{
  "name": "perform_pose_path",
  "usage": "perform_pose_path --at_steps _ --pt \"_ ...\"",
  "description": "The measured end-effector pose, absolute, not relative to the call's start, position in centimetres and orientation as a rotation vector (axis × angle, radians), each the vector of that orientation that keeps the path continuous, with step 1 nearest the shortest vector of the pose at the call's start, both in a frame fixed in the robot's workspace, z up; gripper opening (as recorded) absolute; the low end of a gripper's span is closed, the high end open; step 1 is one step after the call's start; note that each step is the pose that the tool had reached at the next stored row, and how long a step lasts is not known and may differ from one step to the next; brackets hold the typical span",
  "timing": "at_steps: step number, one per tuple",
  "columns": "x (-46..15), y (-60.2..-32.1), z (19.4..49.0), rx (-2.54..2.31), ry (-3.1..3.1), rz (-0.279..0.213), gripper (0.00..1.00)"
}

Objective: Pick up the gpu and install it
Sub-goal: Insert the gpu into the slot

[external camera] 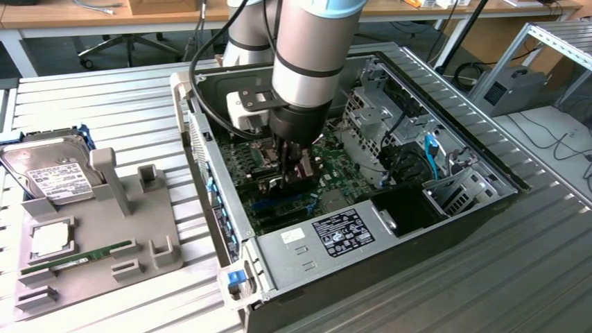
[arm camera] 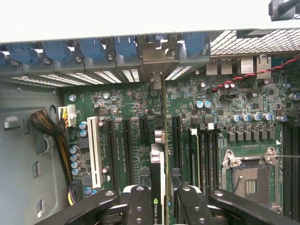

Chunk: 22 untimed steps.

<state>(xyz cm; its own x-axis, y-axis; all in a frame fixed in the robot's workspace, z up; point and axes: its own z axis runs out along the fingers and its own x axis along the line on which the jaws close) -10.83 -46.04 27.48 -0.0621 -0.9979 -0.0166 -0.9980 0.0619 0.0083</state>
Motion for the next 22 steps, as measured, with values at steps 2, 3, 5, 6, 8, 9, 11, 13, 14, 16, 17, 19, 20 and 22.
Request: perform_pose_path --at_steps 2,3,5,6,8,9,11,13,14,16,17,19,20,22 --pt "-10.83 -46.04 27.43 -2.148 2.285 0.027 0.26" --pt "-10.83 -46.04 27.40 -2.148 2.285 0.027 0.26" --pt "-10.84 -46.04 27.37 -2.147 2.285 0.027 0.26" --pt "-10.84 -46.04 27.35 -2.147 2.285 0.027 0.26" --pt "-10.84 -46.04 27.35 -2.147 2.284 0.028 0.26" --pt "-10.84 -46.04 27.35 -2.147 2.284 0.029 0.26" --pt "-10.84 -46.04 27.33 -2.149 2.281 0.029 0.26" --pt "-10.84 -46.04 27.34 -2.151 2.280 0.029 0.26" --pt "-10.83 -46.04 27.34 -2.151 2.280 0.029 0.26" --pt "-10.84 -46.04 27.35 -2.151 2.280 0.029 0.26" --pt "-10.83 -46.04 27.34 -2.151 2.280 0.029 0.26" --pt "-10.84 -46.04 27.35 -2.151 2.280 0.029 0.26" --pt "-10.83 -46.04 27.34 -2.151 2.280 0.029 0.26" --pt "-10.83 -46.04 27.34 -2.151 2.280 0.029 0.26"
